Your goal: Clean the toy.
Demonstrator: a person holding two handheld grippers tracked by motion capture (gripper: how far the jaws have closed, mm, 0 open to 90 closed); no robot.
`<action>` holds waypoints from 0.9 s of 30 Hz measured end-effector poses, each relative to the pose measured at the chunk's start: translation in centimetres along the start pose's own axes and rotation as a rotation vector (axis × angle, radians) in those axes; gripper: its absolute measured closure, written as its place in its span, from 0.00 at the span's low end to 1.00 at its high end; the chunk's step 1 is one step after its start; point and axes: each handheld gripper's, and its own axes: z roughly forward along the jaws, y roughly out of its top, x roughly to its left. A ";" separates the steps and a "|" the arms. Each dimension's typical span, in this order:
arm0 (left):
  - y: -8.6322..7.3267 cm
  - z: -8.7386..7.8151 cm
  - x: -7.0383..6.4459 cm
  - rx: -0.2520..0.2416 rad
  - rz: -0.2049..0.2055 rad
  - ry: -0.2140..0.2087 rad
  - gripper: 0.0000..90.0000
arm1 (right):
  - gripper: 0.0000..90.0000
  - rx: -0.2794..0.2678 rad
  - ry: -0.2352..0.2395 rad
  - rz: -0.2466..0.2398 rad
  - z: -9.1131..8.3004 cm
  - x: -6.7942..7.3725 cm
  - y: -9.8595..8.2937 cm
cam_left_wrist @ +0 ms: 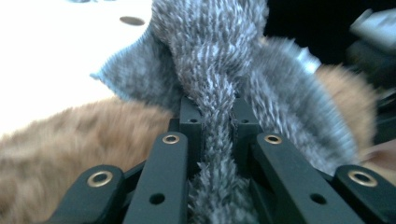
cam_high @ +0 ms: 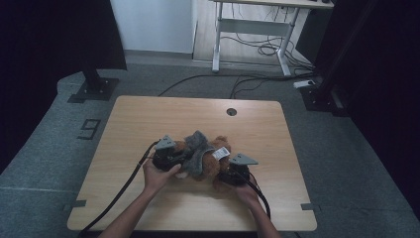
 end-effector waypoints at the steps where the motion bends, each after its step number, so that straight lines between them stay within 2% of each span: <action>1: 0.6 -0.4 -0.5 -0.014 0.014 -0.008 0.88 | 0.50 -0.004 0.005 -0.010 -0.1 0.0 -0.1; 4: 2.9 -0.8 -3.0 -0.039 0.073 -0.034 0.88 | 0.50 -0.004 0.004 -0.021 -0.3 0.3 -0.1; 6: 4.0 -0.3 -4.4 -0.039 0.096 -0.053 0.88 | 0.50 0.006 -0.008 -0.021 -0.3 0.6 0.0; 8: 4.7 1.3 -6.0 -0.006 0.119 -0.072 0.88 | 0.50 0.014 -0.015 -0.024 -0.5 0.8 0.1; 11: 4.6 3.9 -6.6 0.060 0.155 -0.031 0.87 | 0.50 0.012 -0.016 -0.028 -0.6 0.9 0.0; 12: 4.2 5.0 -6.3 0.093 0.162 -0.008 0.87 | 0.50 0.011 -0.015 -0.030 -0.6 0.9 0.0; 14: 3.4 6.0 -5.6 0.131 0.152 -0.002 0.87 | 0.51 0.029 -0.028 -0.043 -0.7 1.1 -0.3; 16: 3.0 5.9 -5.4 0.126 0.162 0.006 0.87 | 0.52 0.033 -0.031 -0.041 -0.7 1.1 -0.3; 19: 2.5 4.7 -5.1 0.125 0.196 0.053 0.88 | 0.53 0.041 -0.038 -0.035 -0.8 1.4 -0.4; 21: 1.9 3.4 -4.2 0.124 0.188 0.082 0.88 | 0.53 0.046 -0.042 -0.034 -0.9 1.6 -0.5; 22: 1.9 3.4 -4.2 0.124 0.188 0.082 0.88 | 0.53 0.046 -0.042 -0.034 -0.9 1.6 -0.5; 24: 1.3 1.9 -3.0 0.137 0.196 0.144 0.88 | 0.54 0.045 -0.039 -0.030 -1.0 1.5 -0.6; 26: 0.6 0.6 -1.6 0.148 0.174 0.182 0.88 | 0.54 0.045 -0.032 -0.016 -1.0 1.4 -0.6; 27: -0.1 -0.4 -0.4 0.142 0.141 0.185 0.88 | 0.54 0.045 -0.029 -0.012 -1.0 1.4 -0.6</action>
